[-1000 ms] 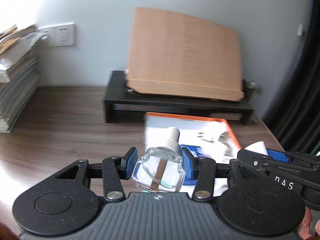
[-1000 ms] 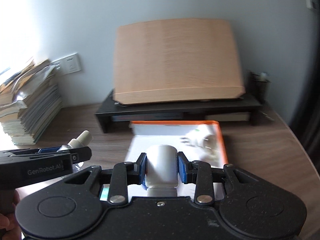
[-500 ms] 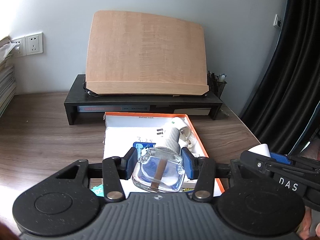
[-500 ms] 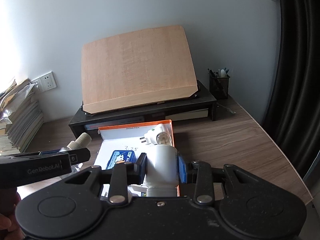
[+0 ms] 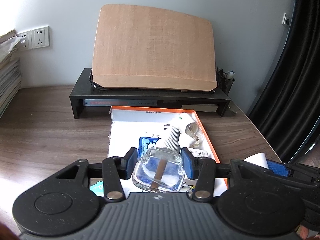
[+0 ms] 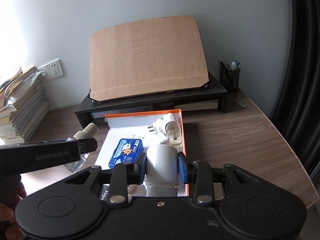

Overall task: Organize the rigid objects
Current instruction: 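Hold the glass bottle and white bottle low above the white box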

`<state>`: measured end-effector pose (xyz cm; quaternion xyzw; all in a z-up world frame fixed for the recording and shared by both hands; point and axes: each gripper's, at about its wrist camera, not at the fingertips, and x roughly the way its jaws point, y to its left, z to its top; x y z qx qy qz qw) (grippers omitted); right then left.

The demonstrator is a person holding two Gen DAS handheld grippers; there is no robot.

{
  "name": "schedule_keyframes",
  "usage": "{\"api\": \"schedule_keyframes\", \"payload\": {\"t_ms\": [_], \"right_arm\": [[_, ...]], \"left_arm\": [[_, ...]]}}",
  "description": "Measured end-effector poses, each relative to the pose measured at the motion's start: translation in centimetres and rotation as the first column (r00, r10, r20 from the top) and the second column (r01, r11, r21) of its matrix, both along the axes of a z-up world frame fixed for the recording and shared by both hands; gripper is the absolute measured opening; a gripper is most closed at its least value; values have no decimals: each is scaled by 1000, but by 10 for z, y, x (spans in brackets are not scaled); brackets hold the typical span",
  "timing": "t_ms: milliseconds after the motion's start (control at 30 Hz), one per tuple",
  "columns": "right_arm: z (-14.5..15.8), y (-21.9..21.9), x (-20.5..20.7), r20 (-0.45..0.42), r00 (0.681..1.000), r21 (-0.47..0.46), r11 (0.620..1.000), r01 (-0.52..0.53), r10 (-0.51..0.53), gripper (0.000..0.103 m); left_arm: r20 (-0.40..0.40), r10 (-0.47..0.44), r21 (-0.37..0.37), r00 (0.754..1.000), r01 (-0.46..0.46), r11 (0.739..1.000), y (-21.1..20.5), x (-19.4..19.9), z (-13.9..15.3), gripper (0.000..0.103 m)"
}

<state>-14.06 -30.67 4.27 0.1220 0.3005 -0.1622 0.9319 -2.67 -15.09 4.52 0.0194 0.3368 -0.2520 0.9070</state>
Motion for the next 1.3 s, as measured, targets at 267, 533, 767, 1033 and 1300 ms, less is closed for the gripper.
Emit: {"api": "schedule_keyframes", "payload": {"t_ms": [267,533,767,1033,1300], "right_arm": [[-1,1,2,-15,1000,-7,1000,-4,4,40],[-3,0,5,-27,1000,-10,1000,0,0,40],[-4,-2,8,-35,999,-11,1000,5,-5,40],[-6,-4,11,-39,999,-12,1000,17,-17,40],[-7,-5,18,-46,999,-11,1000,20,-21,40]], "left_arm": [[-5,-1,0,1000,1,1000,-2,2,-1,48],[-12,0,5,1000,0,1000,-4,6,-3,48],[-19,-1,8,1000,2,1000,-6,10,-5,48],[-29,-12,9,1000,12,1000,-9,16,-8,48],[-35,-17,9,999,17,1000,-11,24,-9,48]]}}
